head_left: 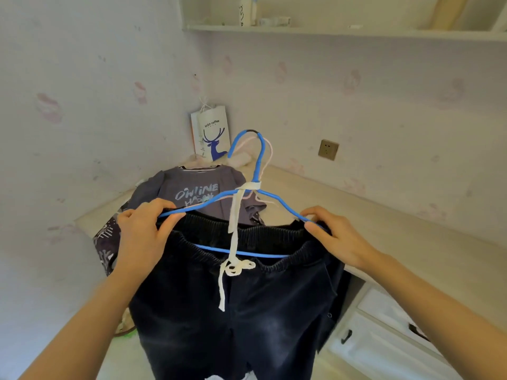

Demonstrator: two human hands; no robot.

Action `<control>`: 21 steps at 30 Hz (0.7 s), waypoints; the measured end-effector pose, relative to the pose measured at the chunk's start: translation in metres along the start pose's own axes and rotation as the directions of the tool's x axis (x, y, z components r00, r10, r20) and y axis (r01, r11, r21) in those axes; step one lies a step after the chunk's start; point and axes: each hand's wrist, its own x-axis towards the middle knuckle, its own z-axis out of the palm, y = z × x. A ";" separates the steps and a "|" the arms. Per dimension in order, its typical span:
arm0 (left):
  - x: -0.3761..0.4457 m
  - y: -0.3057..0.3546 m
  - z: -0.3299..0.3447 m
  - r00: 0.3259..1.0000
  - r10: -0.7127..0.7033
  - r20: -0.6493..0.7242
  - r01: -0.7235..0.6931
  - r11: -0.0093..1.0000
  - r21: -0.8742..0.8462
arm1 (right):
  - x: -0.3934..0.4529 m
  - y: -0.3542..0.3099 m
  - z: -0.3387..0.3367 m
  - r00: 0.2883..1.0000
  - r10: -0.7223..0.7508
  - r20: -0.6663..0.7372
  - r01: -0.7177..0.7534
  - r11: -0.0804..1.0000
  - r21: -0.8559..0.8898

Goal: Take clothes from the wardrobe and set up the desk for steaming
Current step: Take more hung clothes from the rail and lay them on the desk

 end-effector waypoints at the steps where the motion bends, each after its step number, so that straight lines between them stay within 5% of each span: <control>1: 0.003 -0.001 0.003 1.000 -0.003 -0.001 0.003 1.000 0.008 | 0.004 0.008 0.000 1.000 0.019 0.016 -0.019 0.998 0.054; 7: 0.022 -0.007 0.016 0.999 -0.018 0.042 0.017 1.000 0.004 | 0.032 0.032 0.007 0.985 0.030 0.171 -0.049 0.993 0.108; 16: 0.045 -0.012 0.019 0.998 -0.025 -0.050 0.030 0.996 0.086 | 0.084 0.046 0.018 0.991 -0.096 0.089 0.104 0.991 -0.089; 21: 0.074 -0.027 0.018 0.997 -0.031 -0.075 0.038 0.995 0.088 | 0.112 0.041 0.027 0.998 -0.068 0.000 0.068 0.990 -0.120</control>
